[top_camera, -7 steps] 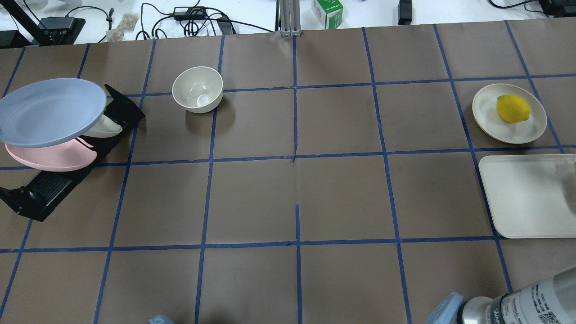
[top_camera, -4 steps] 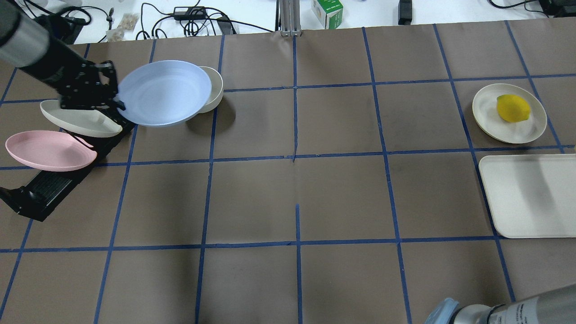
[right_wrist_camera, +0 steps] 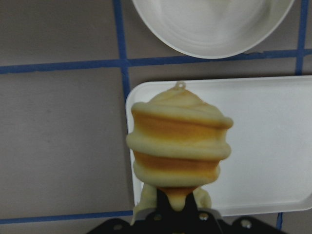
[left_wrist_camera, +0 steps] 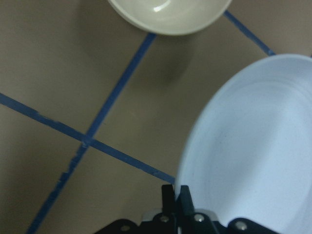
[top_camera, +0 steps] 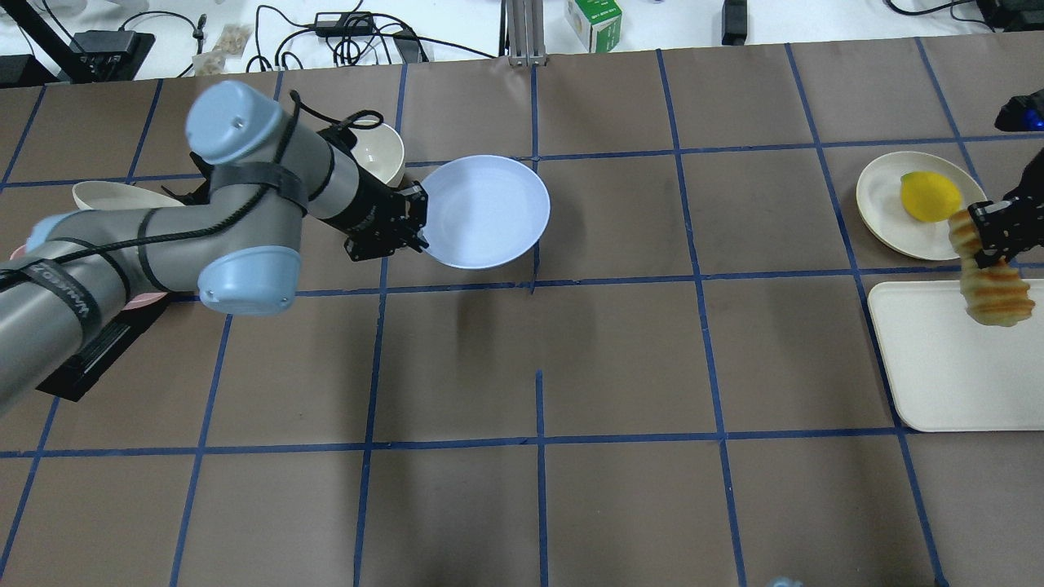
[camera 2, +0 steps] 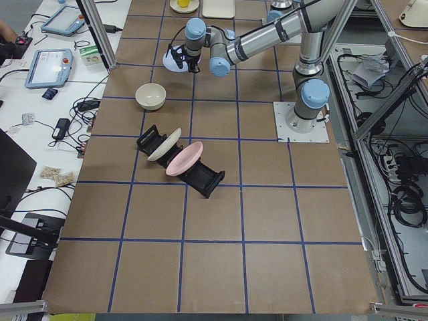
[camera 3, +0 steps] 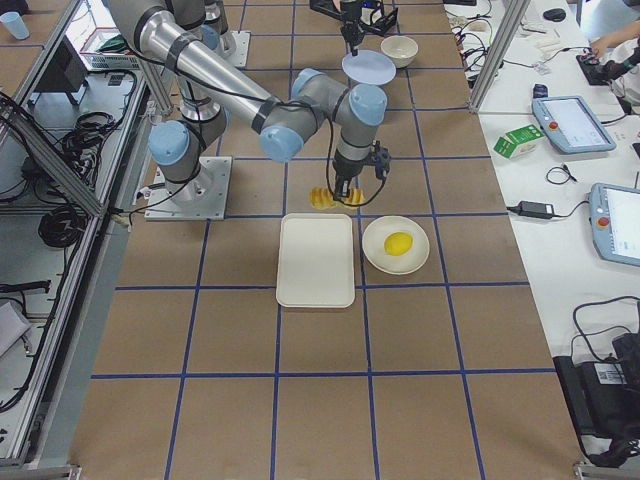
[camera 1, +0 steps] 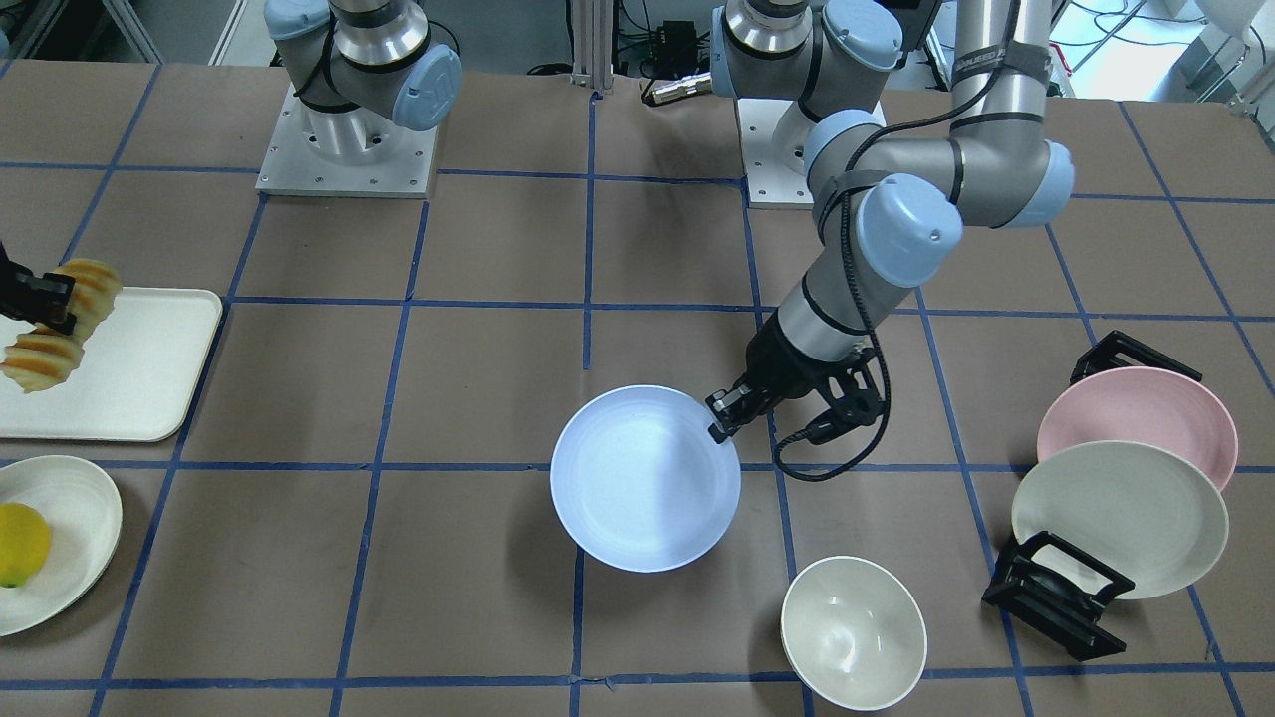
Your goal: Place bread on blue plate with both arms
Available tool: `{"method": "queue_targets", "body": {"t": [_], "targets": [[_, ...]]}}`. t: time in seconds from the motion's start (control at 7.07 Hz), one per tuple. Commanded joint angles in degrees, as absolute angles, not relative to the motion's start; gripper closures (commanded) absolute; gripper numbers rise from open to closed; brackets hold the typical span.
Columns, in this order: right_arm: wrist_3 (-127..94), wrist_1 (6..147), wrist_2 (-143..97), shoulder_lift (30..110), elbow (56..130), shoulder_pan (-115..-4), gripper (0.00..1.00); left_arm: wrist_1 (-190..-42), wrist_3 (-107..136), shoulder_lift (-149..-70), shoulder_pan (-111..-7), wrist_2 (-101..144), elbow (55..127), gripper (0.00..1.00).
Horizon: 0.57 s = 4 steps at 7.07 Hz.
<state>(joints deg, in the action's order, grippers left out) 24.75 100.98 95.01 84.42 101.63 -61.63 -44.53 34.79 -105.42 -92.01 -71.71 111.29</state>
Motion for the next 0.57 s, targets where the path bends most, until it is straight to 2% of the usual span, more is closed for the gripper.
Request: {"method": "queue_targets", "body": {"t": [0.0, 0.28, 0.42], "targets": [[14.11, 99.49, 89.51, 86.31, 101.69, -70.01, 1.0, -37.98, 35.86, -111.86, -96.3, -71.98, 112.5, 1.0], [3.39, 100.19, 86.58, 86.05, 101.52, -78.09, 1.0, -35.86, 36.65, -113.81, -98.08, -72.25, 112.5, 1.0], [-0.4, 101.85, 86.75, 85.61, 100.99, -82.66, 1.0, -35.86, 36.65, -113.73, -98.17, -76.16, 112.5, 0.24]]}}
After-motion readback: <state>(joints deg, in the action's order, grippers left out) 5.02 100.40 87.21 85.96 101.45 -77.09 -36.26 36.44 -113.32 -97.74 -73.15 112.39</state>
